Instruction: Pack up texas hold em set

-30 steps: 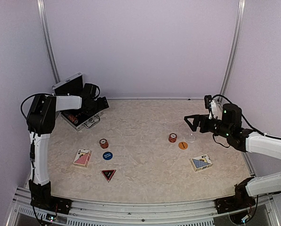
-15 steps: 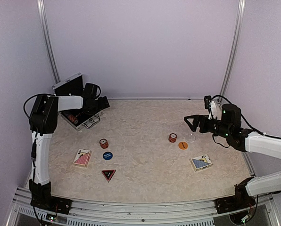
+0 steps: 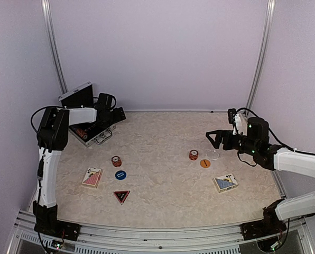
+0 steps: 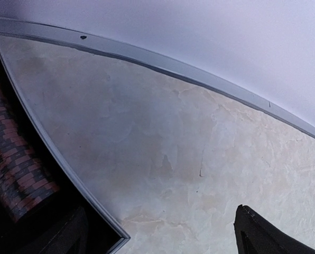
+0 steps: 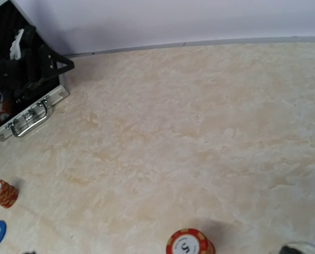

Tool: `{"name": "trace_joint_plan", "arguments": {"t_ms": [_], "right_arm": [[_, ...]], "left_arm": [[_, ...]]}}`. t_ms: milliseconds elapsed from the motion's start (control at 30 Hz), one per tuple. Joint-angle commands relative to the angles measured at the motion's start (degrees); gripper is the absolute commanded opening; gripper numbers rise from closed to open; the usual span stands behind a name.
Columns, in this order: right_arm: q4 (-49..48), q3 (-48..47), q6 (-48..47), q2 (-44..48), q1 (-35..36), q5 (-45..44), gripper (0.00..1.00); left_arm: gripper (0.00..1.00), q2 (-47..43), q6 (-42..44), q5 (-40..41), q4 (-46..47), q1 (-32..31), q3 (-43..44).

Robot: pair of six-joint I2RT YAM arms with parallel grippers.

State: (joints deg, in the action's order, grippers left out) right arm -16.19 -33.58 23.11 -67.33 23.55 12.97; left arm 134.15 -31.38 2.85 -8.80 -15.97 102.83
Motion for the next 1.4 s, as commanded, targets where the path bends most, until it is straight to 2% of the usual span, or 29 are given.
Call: {"name": "trace_joint_plan", "arguments": {"t_ms": [0, 433, 967, 1367], "right_arm": [[-0.8, -0.3, 0.2, -0.7, 0.8, -0.4, 1.00], [-0.5, -0.8, 0.2, -1.6, 0.7, -0.4, 1.00], [-0.3, -0.4, 0.4, -1.0, 0.8, -0.8, 1.00], [-0.5, -0.1, 0.5, -0.3, 0.8, -0.9, 1.00]], "left_arm": [[0.95, 3.7, 0.3, -2.6, -1.4, -2.1, 2.6], [0.93, 2.9, -0.4, -4.0, 0.2, -4.2, 0.6], [0.93, 2.7, -3.4, -8.5, 2.4, -11.5, -4.2], [0.93, 3.5, -3.1, -10.8, 2.0, -17.1, -1.6]]}}
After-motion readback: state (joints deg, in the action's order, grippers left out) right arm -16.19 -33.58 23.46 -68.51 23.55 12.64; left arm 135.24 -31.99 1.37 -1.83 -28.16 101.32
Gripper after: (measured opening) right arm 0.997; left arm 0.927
